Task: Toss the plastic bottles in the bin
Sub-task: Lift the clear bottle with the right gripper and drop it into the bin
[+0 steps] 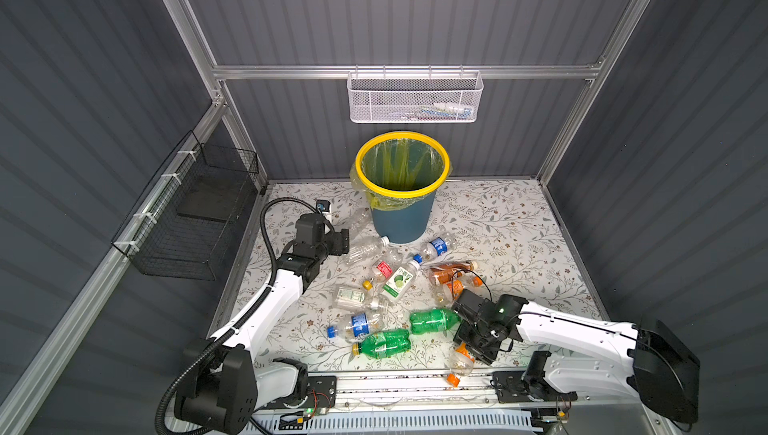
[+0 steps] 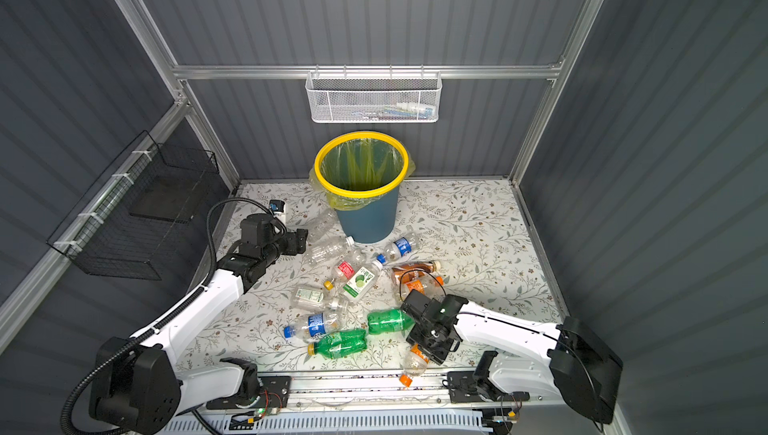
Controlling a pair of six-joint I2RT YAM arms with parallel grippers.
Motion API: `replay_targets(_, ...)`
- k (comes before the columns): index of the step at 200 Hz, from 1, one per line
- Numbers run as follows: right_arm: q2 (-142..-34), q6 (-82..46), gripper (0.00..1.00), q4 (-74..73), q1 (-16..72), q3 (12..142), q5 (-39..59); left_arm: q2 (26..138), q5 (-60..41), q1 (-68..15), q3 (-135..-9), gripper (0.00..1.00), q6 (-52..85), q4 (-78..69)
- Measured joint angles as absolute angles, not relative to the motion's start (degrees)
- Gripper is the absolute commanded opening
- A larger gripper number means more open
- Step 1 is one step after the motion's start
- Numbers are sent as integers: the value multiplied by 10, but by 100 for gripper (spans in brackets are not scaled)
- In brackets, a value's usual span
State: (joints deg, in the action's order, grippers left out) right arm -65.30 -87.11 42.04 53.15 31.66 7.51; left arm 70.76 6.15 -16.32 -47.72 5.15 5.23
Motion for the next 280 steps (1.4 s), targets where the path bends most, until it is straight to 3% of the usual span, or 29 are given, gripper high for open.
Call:
replay_targets(64,-497,-853,51,497,483,319,-23,714,64,-163,-477,85,60,52)
replay_targets(124,-437,-690,51,525,249,347,-46,714,63,-163,-477,84,100,51)
replay_targets(157,-487,-542,52,509,200,518,-114,714,62,-163,-477,84,125,47)
replay_targets(184,-502,-391,52,401,198,642,-176,706,59,-163,-477,84,130,48)
replay_targets(238,-514,-182,51,80,197,696,-161,662,45,-165,-477,82,136,48)
replay_targets(258,-596,-161,51,12,196,792,-123,644,39,-167,-473,81,140,48)
replay_targets(280,-753,-173,51,0,197,982,-59,624,31,-176,-463,81,142,51)
